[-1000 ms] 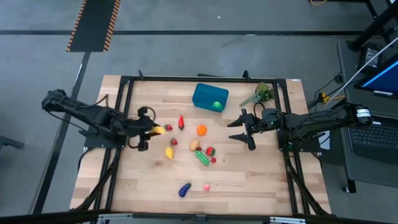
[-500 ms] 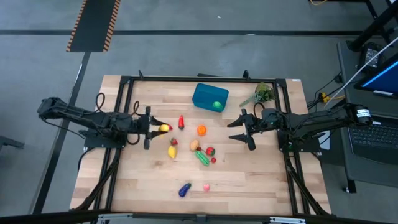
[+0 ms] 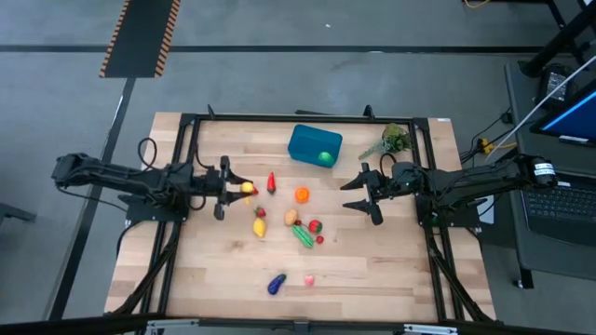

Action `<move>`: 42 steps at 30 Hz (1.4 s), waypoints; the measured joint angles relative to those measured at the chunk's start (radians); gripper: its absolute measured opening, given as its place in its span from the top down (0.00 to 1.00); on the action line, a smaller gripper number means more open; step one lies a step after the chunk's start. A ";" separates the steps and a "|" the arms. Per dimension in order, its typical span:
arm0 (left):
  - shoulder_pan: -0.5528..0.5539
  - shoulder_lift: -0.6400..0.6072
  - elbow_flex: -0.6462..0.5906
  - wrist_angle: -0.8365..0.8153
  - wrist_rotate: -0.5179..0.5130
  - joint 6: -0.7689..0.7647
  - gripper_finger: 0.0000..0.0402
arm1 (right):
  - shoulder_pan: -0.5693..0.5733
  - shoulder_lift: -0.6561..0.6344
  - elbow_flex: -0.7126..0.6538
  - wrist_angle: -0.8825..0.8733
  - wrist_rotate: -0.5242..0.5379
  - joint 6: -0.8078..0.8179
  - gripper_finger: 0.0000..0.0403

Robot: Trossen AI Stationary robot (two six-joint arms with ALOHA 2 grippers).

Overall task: Pick and placing Produce into tupperware
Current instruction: Put the yellow banana into the blue bin

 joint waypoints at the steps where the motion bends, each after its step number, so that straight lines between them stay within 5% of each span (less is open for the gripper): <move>1: 0.005 0.000 -0.013 0.019 0.000 -0.008 0.67 | 0.000 0.000 0.000 0.000 0.000 0.000 0.33; 9: 0.034 0.000 -0.043 0.101 -0.029 -0.014 0.67 | 0.000 0.000 0.000 0.000 0.000 0.000 0.33; 31: 0.033 0.000 -0.043 0.072 -0.527 0.023 0.67 | 0.000 0.000 0.000 -0.005 0.000 0.002 0.33; 37: 0.033 0.009 -0.043 0.071 -0.522 0.016 0.67 | 0.000 0.000 0.000 -0.005 0.000 0.002 0.33; 42: 0.061 0.014 -0.043 0.072 -0.330 0.019 0.67 | 0.000 0.000 0.000 -0.010 0.000 0.002 0.33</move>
